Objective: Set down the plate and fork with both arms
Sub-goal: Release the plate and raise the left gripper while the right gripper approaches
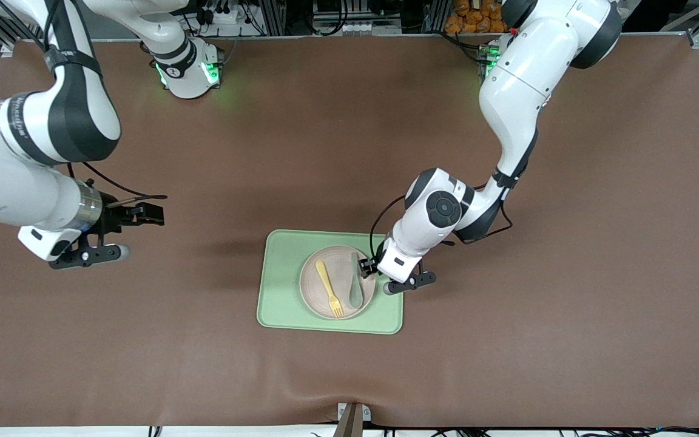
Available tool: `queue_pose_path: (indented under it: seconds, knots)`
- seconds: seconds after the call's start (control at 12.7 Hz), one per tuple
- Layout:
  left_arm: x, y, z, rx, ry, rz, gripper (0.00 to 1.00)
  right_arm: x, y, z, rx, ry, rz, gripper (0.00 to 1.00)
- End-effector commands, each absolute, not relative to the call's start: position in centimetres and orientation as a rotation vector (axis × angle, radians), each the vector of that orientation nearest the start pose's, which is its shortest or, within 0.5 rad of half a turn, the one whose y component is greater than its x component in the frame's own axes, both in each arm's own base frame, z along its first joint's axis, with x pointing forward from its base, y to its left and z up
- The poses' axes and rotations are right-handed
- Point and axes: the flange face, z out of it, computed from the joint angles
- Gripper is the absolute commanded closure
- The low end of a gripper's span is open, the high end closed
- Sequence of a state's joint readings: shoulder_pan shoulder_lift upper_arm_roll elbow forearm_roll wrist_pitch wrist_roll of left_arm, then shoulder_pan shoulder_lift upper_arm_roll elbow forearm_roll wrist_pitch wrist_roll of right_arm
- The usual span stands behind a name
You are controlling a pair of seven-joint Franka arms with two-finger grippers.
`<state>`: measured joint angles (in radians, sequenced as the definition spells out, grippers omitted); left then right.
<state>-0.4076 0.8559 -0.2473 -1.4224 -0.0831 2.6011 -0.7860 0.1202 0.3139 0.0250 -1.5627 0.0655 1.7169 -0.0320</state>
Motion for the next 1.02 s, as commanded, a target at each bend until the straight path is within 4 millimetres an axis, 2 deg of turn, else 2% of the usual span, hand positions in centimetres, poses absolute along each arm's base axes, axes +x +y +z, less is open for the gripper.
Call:
queue_pose_path:
  seconds: [0.0,0.08,0.24,0.32,0.47,0.63,0.71,0.79,0.87,0.95]
  knots:
    - [64.3,-39.1,32.0,-3.445,-0.576,-0.21,0.0,63.4,14.8,42.9,-3.039,-0.367,0.239,0.0]
    - [64.8,-36.8,36.2,-3.42,-0.585,-0.196,0.0,63.5,17.4,42.4,-3.036,-0.415,0.188,0.0]
    - [65.6,-32.0,41.6,-3.366,-0.63,-0.207,0.0,63.6,20.9,40.0,-3.027,-0.493,0.167,0.0]
    - [65.5,-29.7,43.9,-3.319,-0.628,-0.193,0.0,63.8,21.8,38.8,-3.024,-0.511,0.163,0.0]
    - [65.5,-24.3,48.5,-3.204,-0.588,-0.257,0.0,63.3,24.9,38.5,-3.006,-0.61,0.124,0.0]
    - [65.5,-18.9,52.3,-3.181,-0.491,-0.284,0.0,62.7,28.4,39.5,-2.985,-0.699,0.071,0.0]
    - [65.4,-16.3,53.8,-3.177,-0.441,-0.293,0.0,62.8,30.0,39.1,-2.975,-0.732,0.058,0.0]
    - [65.2,-13.9,55.0,-3.166,-0.41,-0.291,0.0,62.6,31.8,39.1,-2.963,-0.766,0.03,0.0]
    - [65.5,-10.5,56.1,-3.169,-0.415,-0.309,0.0,62.4,33.2,39.3,-2.945,-0.807,-0.027,0.0]
    - [65.5,-7.8,56.9,-3.184,-0.422,-0.312,0.0,62.1,35.0,38.9,-2.91,-0.9,-0.086,0.0]
